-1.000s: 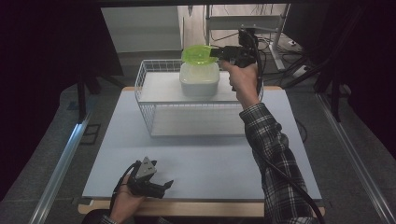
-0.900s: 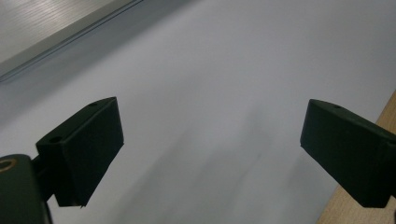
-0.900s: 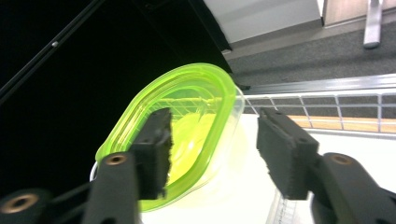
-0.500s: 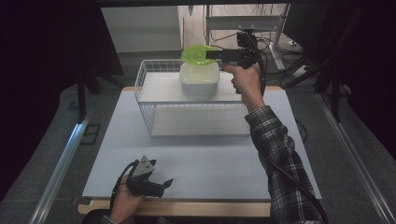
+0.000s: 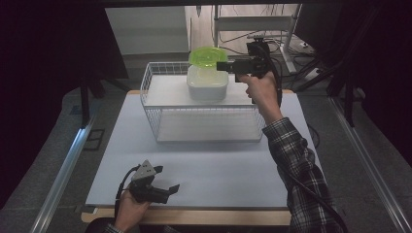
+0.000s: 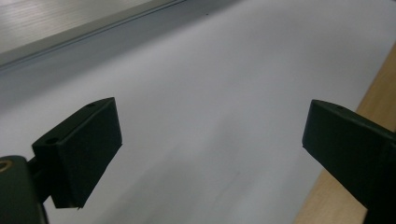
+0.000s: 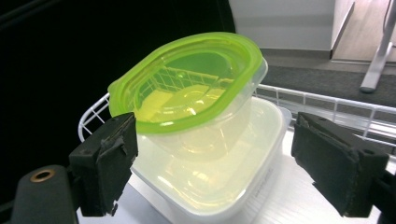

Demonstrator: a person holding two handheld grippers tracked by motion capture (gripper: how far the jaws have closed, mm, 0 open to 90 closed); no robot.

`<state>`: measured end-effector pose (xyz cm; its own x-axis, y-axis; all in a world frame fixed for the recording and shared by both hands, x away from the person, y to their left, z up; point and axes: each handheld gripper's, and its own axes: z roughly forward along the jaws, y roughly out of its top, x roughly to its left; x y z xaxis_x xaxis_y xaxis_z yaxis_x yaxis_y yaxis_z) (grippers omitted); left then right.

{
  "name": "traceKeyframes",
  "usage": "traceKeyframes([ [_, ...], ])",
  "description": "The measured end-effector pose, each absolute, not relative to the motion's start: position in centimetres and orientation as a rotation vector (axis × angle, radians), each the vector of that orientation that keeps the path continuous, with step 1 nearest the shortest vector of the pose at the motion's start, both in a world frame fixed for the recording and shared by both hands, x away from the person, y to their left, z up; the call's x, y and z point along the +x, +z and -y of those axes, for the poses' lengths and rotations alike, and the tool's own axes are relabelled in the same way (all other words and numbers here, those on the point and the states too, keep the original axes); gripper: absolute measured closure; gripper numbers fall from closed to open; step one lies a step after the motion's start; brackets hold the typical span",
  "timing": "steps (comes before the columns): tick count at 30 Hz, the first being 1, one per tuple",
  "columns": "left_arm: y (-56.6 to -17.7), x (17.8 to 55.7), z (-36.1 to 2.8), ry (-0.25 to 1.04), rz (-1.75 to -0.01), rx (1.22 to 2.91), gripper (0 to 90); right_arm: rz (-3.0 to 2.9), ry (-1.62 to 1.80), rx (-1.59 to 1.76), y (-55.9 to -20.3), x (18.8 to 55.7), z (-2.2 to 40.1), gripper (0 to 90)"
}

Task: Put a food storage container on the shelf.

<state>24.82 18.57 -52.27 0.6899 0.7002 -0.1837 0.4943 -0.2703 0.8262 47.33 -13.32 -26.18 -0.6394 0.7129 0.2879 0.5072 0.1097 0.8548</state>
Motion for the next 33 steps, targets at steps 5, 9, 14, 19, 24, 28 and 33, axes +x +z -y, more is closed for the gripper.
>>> traceKeyframes([
  [5,-52.2,24.8,-18.7,0.258,-0.924,1.913,4.1,-2.186,1.544,1.209,-26.5,46.9,13.6,14.3],
  [9,-52.2,24.8,-18.7,0.277,-0.914,1.918,4.0,-2.192,1.522,1.196,-26.9,46.6,13.7,13.9],
  [14,-52.4,24.8,-18.6,0.294,-0.907,1.934,4.0,-2.192,1.506,1.186,-27.4,46.3,14.0,13.3],
  [19,-52.4,24.8,-18.5,0.308,-0.904,1.943,4.0,-2.189,1.504,1.18,-27.7,45.7,14.3,12.3],
  [24,-52.5,24.8,-18.4,0.311,-0.903,1.948,3.9,-2.194,1.495,1.151,-27.9,45.0,14.4,10.9],
  [28,-52.5,24.8,-18.4,0.313,-0.901,1.95,4.0,-2.192,1.48,1.127,-28.3,44.5,14.4,10.6],
  [33,-52.5,24.8,-18.3,0.317,-0.9,1.958,3.9,-2.197,1.46,1.103,-28.7,44.0,14.6,10.3],
])
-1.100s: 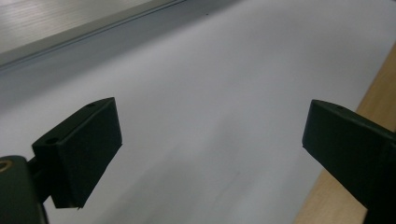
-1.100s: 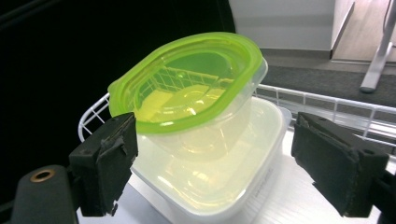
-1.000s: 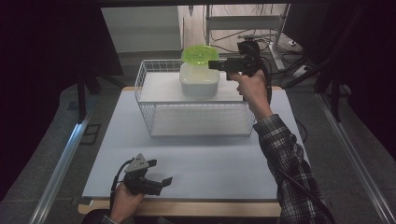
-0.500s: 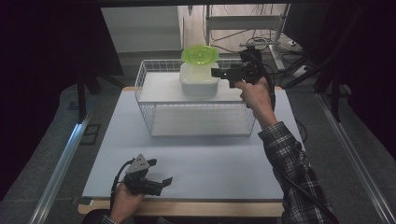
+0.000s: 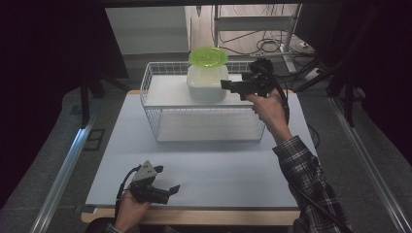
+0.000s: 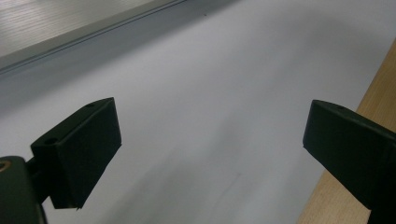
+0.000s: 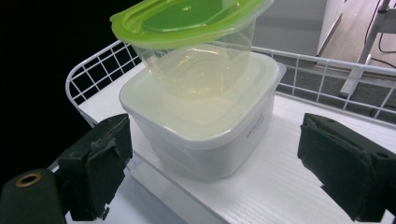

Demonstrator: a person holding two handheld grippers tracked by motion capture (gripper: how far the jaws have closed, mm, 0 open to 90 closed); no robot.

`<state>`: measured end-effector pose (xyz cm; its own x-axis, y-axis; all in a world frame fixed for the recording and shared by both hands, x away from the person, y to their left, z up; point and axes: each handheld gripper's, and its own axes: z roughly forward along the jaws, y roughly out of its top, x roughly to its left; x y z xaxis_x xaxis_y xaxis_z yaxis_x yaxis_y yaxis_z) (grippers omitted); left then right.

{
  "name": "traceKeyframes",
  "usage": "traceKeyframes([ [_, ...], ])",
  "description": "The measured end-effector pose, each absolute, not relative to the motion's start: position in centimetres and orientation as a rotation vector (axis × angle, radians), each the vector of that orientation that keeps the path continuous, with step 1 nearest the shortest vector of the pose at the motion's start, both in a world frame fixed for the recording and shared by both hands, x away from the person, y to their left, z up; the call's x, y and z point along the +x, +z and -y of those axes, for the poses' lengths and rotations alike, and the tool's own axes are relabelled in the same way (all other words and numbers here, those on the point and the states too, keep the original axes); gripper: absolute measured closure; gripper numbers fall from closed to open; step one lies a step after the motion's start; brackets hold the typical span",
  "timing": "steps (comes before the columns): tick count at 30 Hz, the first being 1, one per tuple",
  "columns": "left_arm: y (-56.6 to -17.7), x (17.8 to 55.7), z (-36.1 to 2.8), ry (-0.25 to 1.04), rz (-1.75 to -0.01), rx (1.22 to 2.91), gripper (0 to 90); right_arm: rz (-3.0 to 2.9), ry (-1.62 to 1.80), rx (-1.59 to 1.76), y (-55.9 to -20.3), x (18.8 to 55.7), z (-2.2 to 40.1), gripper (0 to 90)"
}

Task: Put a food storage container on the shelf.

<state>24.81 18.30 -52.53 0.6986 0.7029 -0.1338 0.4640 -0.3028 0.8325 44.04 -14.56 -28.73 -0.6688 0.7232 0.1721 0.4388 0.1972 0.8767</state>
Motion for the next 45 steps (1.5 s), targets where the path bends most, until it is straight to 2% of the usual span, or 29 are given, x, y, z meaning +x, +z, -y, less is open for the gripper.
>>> traceKeyframes([
  [27,-52.6,24.8,-18.2,0.318,-0.892,1.969,4.0,-2.219,1.403,1.06,-31.1,41.6,16.4,8.1],
  [45,-52.6,24.8,-18.1,0.32,-0.897,1.975,4.0,-2.245,1.37,1.025,-34.3,39.3,17.0,8.0],
])
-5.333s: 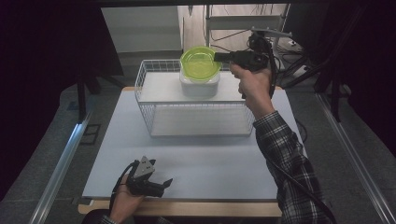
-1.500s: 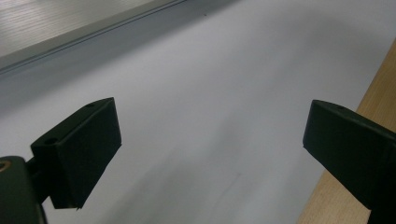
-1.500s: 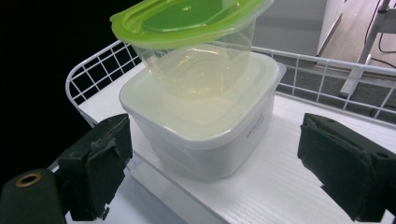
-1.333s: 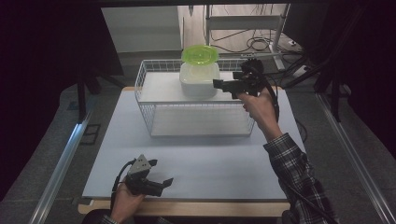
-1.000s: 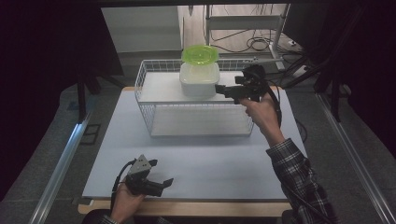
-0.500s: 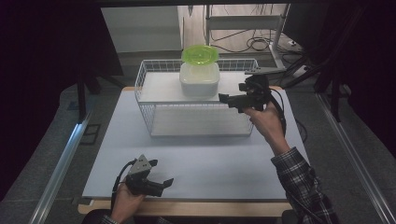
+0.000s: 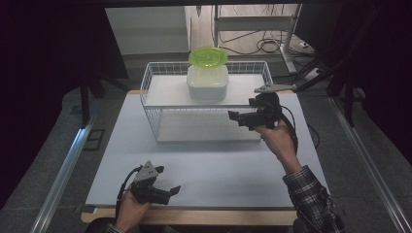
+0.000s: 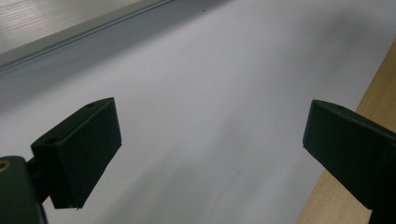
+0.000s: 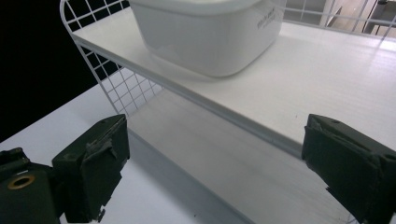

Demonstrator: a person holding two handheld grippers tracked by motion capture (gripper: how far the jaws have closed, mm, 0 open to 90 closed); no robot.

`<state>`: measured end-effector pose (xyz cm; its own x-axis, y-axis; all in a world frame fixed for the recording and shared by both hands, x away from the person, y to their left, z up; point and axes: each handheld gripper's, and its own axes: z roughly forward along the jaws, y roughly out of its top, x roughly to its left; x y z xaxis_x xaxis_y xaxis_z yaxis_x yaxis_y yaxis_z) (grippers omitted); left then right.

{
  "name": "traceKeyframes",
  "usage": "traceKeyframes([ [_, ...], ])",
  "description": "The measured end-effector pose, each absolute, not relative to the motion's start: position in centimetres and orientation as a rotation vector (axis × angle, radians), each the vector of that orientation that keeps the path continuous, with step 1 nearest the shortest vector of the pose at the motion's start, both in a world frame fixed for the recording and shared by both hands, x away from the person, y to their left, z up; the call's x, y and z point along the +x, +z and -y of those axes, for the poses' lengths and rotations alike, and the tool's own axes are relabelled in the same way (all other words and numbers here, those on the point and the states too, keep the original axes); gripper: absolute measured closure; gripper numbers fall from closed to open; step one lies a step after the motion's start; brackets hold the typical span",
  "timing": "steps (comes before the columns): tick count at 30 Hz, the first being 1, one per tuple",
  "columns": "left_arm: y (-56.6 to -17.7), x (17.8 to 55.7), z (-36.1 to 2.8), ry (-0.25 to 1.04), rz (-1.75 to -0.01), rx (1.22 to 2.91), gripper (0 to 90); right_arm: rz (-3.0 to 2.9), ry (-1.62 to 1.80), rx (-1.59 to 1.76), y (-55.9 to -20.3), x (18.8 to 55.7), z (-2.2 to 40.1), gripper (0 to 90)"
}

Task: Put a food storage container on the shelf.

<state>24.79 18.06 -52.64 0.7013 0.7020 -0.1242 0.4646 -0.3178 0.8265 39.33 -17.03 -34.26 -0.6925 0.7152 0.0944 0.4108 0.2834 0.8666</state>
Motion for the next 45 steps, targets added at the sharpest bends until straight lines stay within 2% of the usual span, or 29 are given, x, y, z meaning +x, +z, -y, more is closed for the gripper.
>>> traceKeyframes([
  [20,-52.6,24.8,-18.1,0.316,-0.881,1.974,4.7,-2.264,1.362,1.006,-38.3,37.2,17.8,7.5],
  [45,-52.7,24.7,-17.9,0.326,-0.86,1.986,4.1,-2.335,1.344,0.92,-42.1,33.6,18.8,1.5],
])
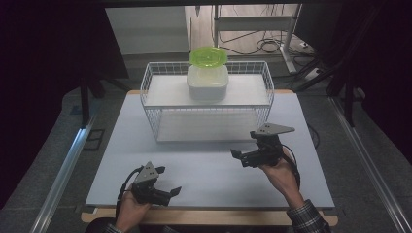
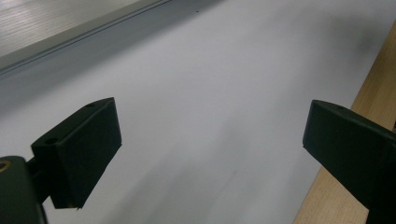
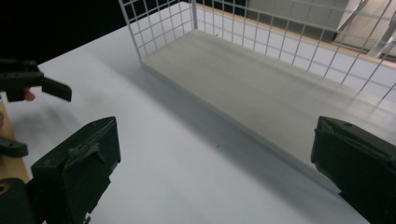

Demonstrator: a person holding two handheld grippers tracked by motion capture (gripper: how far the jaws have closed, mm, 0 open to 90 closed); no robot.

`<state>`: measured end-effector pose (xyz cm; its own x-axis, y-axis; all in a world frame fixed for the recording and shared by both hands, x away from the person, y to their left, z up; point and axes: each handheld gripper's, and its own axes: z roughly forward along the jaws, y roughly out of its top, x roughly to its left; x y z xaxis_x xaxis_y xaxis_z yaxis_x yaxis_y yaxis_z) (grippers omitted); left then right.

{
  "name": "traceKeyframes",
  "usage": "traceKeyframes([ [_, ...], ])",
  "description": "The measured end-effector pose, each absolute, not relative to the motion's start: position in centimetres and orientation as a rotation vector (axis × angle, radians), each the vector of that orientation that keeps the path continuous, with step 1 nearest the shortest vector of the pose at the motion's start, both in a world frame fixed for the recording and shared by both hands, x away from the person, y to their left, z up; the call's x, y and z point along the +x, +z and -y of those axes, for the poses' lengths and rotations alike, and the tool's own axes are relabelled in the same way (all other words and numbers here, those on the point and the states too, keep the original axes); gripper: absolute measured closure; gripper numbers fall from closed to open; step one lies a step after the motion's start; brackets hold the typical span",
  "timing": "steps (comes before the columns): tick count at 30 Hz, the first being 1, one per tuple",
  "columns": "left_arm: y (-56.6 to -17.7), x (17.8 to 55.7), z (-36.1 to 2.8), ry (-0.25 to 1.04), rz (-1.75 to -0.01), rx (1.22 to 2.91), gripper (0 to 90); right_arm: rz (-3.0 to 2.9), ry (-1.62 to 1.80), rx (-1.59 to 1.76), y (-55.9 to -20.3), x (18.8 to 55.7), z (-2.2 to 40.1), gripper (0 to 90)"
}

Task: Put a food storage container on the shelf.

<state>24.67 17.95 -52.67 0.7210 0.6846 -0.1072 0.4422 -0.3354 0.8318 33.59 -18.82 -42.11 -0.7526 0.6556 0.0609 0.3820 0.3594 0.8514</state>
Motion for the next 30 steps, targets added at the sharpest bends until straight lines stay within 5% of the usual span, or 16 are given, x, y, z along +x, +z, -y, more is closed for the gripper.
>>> traceKeyframes([
  [30,-52.9,24.7,-17.8,0.34,-0.876,2.007,4.1,-2.368,1.239,0.97,-46.6,31.1,21.3,0.0],
])
